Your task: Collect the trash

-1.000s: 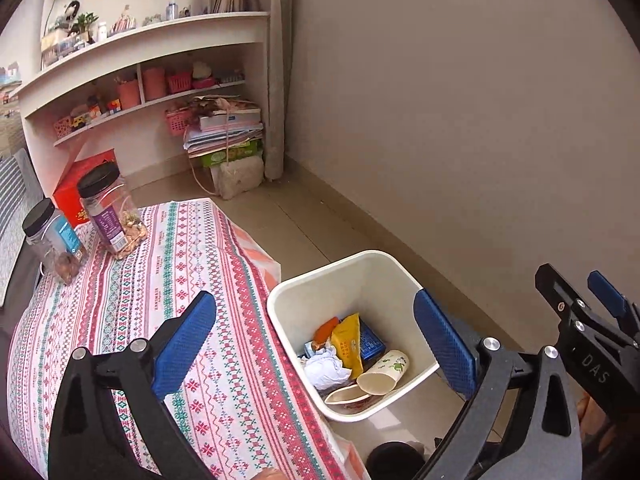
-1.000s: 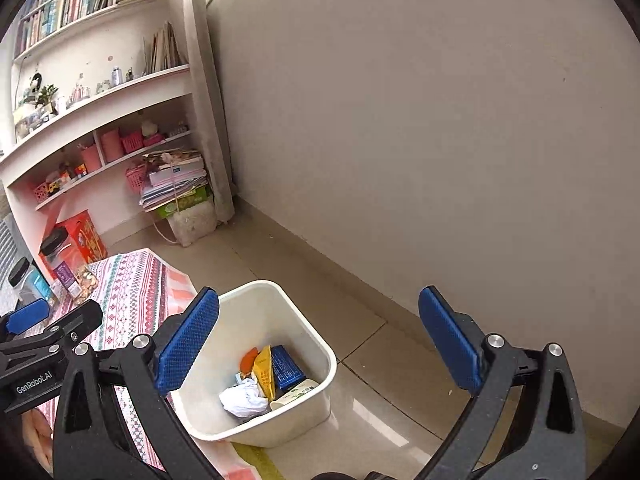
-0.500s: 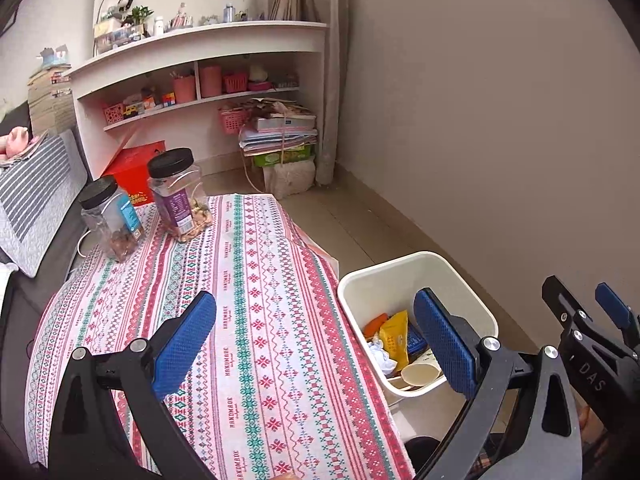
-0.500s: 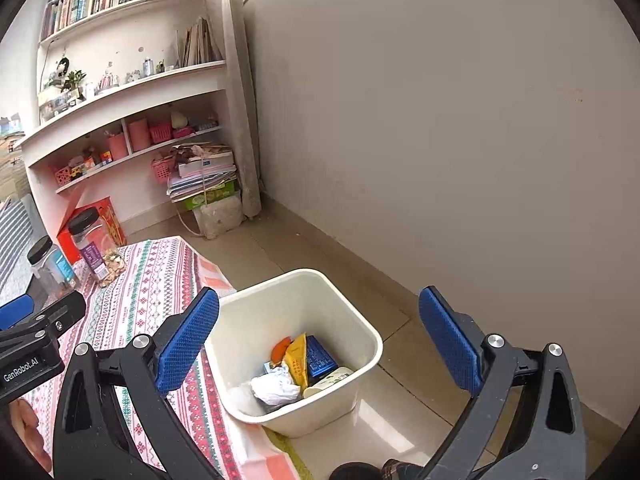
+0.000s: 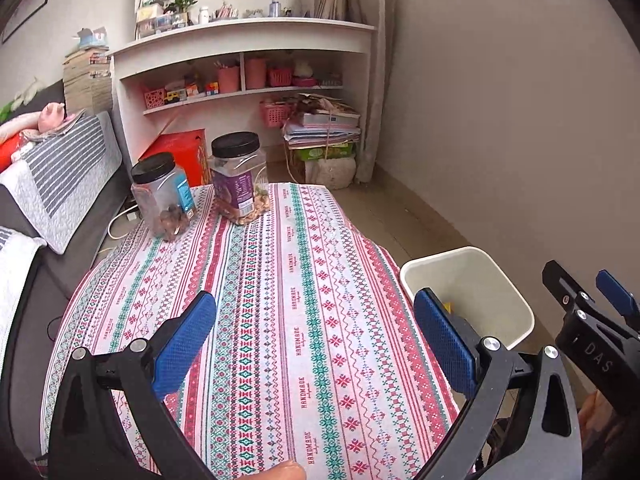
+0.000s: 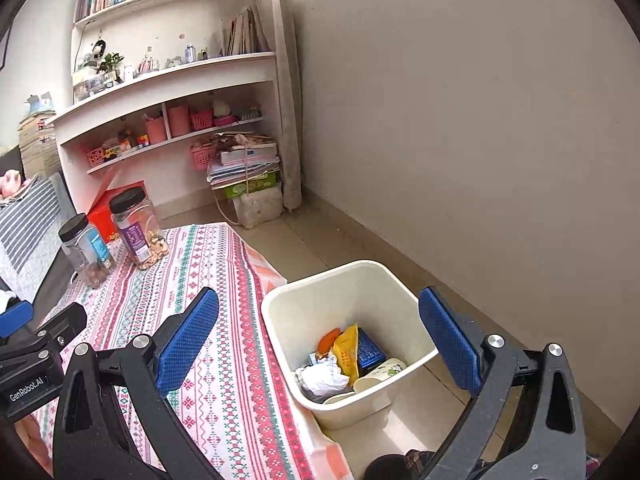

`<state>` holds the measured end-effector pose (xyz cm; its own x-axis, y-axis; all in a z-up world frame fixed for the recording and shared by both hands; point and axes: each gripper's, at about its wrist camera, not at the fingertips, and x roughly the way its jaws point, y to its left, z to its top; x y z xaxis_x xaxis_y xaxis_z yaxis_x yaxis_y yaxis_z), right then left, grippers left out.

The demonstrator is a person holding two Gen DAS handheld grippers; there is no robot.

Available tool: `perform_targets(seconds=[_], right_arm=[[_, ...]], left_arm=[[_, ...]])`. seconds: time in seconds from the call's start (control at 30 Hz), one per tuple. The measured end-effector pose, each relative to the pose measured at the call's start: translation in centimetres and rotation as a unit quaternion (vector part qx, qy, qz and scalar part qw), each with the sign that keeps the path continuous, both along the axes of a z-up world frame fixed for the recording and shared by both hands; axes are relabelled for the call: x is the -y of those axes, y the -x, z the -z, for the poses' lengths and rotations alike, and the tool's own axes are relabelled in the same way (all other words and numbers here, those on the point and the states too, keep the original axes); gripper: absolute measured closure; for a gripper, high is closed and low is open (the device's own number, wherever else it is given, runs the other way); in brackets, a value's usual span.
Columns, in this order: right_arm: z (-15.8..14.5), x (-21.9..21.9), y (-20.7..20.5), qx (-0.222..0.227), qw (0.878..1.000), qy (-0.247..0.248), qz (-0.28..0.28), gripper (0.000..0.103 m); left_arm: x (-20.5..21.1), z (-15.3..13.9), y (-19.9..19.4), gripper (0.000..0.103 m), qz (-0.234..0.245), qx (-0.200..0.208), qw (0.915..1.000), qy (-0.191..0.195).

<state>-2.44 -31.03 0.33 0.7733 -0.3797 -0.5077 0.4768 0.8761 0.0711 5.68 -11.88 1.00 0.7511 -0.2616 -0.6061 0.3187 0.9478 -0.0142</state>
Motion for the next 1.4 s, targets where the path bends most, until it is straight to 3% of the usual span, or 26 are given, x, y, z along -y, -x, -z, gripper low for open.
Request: perform_targets(seconds=[0.43,1.4], right_arm=[[0.9,-4.8,-2.8,0.002,0.998,0.024,-0.054,0.007],[1.5,-5.7,-3.7,-0.009,0.997,0.010,-0.082,0.007]], left_arm=[[-5.7,1.4,-2.2,0.007,-0.044,-0.037,0.9982,0.016],[-6.3,1.9,-2.3,0.007,-0.082,-0.037,0.9959,0.002]])
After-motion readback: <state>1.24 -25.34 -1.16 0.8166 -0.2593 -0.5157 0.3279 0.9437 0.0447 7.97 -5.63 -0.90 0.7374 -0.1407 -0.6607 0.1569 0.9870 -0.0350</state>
